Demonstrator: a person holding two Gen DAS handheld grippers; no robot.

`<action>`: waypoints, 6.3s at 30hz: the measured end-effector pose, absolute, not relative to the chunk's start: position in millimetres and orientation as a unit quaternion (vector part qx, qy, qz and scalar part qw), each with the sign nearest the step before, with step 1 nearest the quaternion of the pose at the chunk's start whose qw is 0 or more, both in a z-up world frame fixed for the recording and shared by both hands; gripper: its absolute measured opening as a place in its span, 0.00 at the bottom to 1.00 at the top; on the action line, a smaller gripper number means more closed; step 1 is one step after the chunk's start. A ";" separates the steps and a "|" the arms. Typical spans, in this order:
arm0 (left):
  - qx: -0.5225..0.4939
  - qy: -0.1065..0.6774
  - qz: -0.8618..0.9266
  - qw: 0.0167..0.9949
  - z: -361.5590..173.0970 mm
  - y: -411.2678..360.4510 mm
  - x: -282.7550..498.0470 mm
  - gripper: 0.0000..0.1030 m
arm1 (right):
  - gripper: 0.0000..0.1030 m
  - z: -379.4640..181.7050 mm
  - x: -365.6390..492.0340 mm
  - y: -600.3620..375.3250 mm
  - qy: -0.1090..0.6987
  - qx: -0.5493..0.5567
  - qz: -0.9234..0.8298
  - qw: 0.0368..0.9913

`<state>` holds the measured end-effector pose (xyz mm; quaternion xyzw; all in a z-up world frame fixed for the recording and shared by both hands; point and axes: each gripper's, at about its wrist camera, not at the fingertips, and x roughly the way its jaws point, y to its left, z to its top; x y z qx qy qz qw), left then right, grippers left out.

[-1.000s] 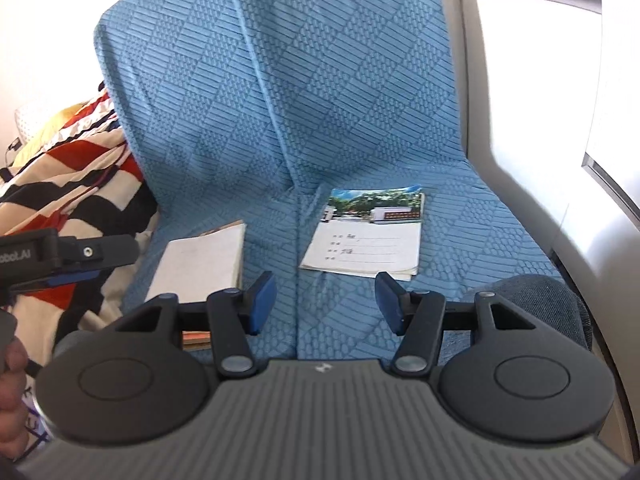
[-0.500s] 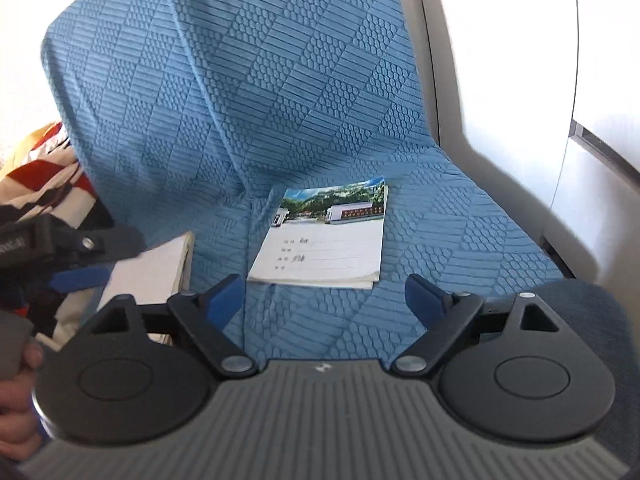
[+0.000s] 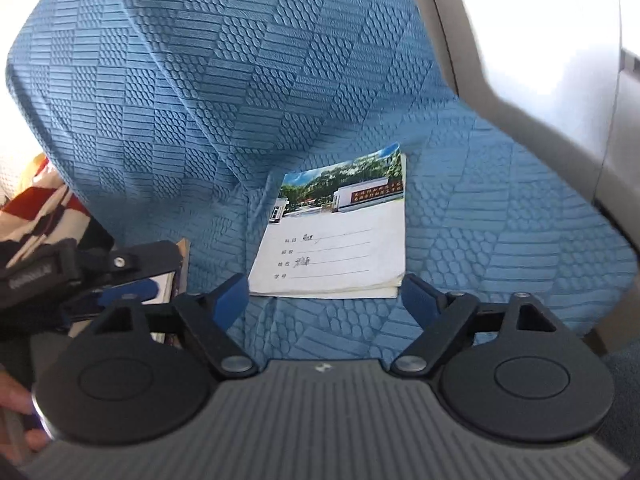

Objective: Organize objects
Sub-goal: 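Move both grippers over the photo card on the seat, then close the left gripper on the photo card edge while the right gripper pinches it, then lift the photo card and carry it toward the book stack with both grippers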

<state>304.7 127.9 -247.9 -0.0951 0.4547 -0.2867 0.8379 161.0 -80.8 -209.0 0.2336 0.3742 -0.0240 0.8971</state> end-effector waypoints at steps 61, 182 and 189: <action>-0.201 0.574 -0.277 0.744 -336.9 140.5 389.7 0.45 | 0.31 -270.2 253.3 -103.2 0.449 0.243 -0.103 0.854; -0.332 0.495 -0.248 0.764 -127.9 317.9 292.6 0.04 | 0.09 -91.8 211.1 23.7 0.349 0.365 0.080 0.859; -0.332 0.501 -0.222 0.767 -141.5 353.7 291.6 0.04 | 0.09 -105.9 218.6 61.4 0.368 0.340 0.099 0.860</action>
